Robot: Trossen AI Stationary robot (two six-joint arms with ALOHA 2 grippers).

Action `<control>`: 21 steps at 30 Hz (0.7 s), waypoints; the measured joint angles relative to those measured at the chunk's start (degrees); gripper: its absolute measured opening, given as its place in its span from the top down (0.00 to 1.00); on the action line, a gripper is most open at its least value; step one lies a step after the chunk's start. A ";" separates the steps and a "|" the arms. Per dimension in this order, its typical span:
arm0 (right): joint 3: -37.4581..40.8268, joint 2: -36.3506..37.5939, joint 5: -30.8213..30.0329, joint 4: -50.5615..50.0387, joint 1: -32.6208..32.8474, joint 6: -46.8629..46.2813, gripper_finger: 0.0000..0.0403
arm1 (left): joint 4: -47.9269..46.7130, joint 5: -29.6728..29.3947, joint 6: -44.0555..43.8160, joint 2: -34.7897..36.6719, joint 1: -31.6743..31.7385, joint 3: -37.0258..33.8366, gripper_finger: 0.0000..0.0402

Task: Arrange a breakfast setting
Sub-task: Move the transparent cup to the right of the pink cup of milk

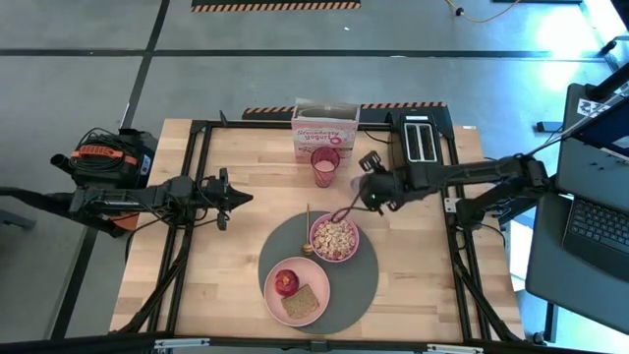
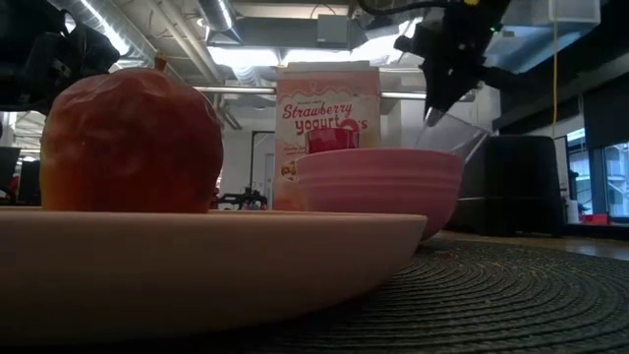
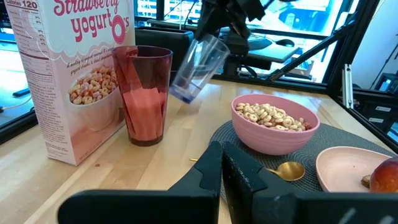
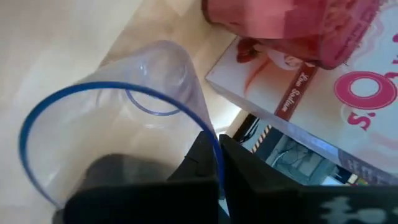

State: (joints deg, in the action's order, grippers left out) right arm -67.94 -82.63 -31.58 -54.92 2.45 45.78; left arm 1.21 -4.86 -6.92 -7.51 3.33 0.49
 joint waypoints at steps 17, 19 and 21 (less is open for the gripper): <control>-0.02 0.04 18.11 2.91 -12.74 11.58 1.00 | -0.01 -0.13 1.54 0.01 0.01 0.00 0.99; -0.02 0.04 19.91 3.83 -13.75 12.28 1.00 | -0.02 -0.15 2.07 0.02 0.00 0.00 0.99; -0.02 0.04 21.24 5.30 -14.47 13.26 1.00 | 0.00 -0.15 2.83 0.00 0.00 0.00 0.99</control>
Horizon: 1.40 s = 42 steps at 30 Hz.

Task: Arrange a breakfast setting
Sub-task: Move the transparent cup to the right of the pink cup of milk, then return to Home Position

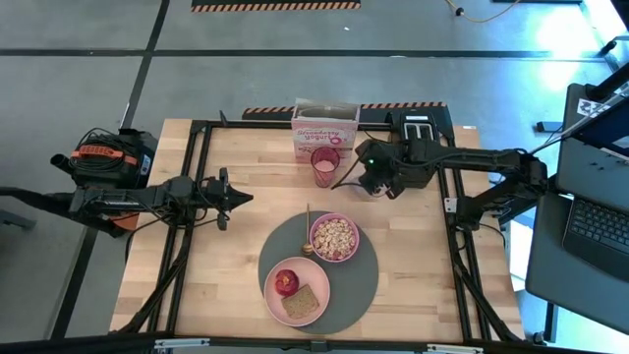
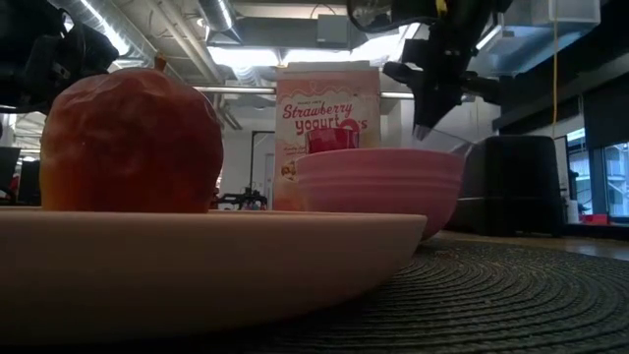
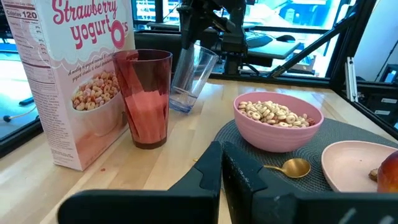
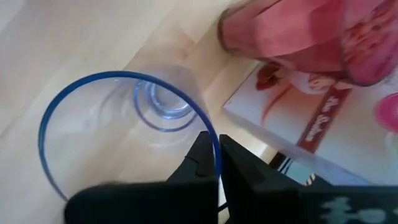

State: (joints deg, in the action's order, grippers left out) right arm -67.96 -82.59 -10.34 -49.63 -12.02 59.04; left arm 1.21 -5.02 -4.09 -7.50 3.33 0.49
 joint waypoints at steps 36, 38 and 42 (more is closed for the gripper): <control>-0.02 0.00 0.42 6.44 -3.55 3.31 0.78 | 0.00 -0.09 1.65 0.00 0.02 0.00 0.99; -0.47 0.00 0.01 5.76 -3.44 3.30 0.75 | 0.00 -0.07 1.68 0.00 0.02 0.00 0.99; -3.79 0.00 0.27 3.21 -3.01 3.37 0.75 | 0.00 -0.07 1.68 0.02 0.01 0.00 0.99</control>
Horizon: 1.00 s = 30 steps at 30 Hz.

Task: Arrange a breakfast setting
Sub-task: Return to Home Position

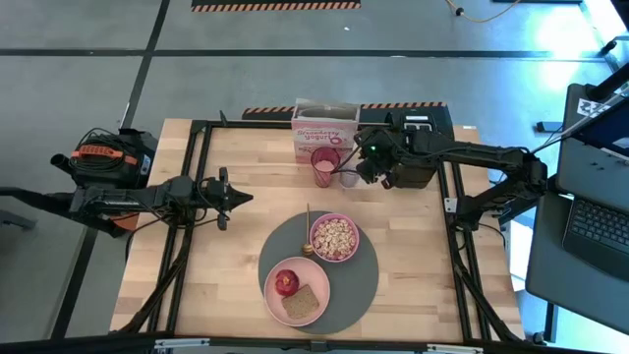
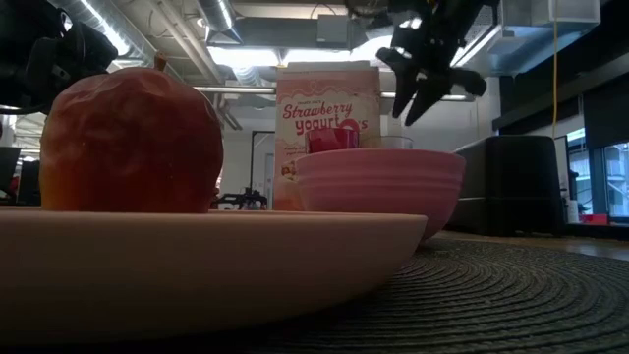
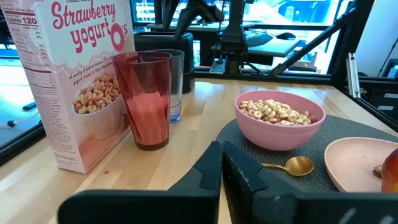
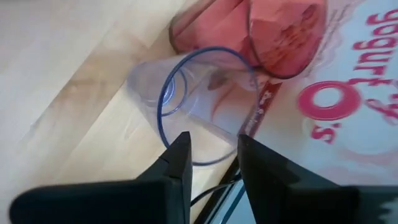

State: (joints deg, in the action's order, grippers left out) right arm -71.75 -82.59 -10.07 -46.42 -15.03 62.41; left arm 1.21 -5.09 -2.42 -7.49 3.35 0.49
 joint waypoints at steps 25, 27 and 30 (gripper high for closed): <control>42.72 44.74 4.27 47.00 17.80 -37.85 0.97 | 1.31 5.13 -5.42 -0.02 0.01 0.00 0.99; 50.36 47.80 5.17 57.18 18.22 -39.32 0.97 | 4.01 7.08 -4.93 0.00 0.01 0.00 0.99; 58.12 50.04 5.40 67.67 17.74 -40.15 0.97 | 7.20 9.66 -1.34 0.00 -0.01 0.00 0.99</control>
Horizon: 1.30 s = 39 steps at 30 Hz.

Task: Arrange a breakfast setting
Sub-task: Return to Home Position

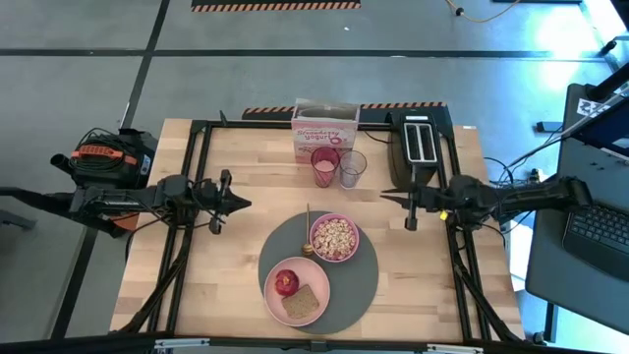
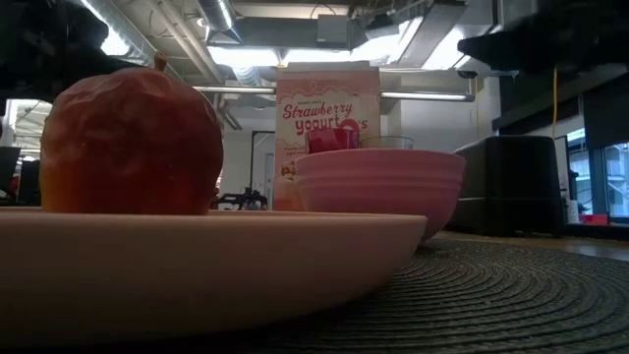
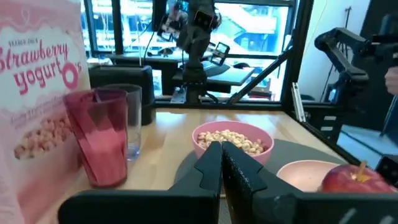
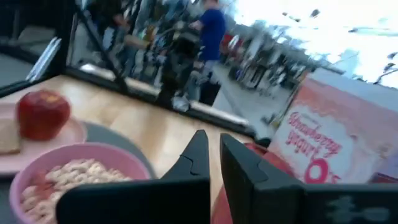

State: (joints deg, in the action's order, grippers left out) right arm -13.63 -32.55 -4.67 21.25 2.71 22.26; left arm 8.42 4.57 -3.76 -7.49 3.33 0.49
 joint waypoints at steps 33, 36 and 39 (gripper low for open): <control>13.23 13.81 -3.68 6.89 -0.05 5.71 0.98 | -5.94 1.01 -1.82 0.00 0.26 0.00 0.99; 13.23 17.76 -3.29 6.77 -0.05 8.20 1.00 | -6.81 1.09 -2.89 -0.01 0.24 0.00 0.99; 13.23 23.78 -3.50 2.87 -0.05 9.55 1.00 | -6.86 1.41 -3.87 0.00 0.24 0.00 0.99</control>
State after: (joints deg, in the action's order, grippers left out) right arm -0.40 -8.77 -8.17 24.12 2.66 31.82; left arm 1.56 5.98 -7.63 -7.49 3.57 0.49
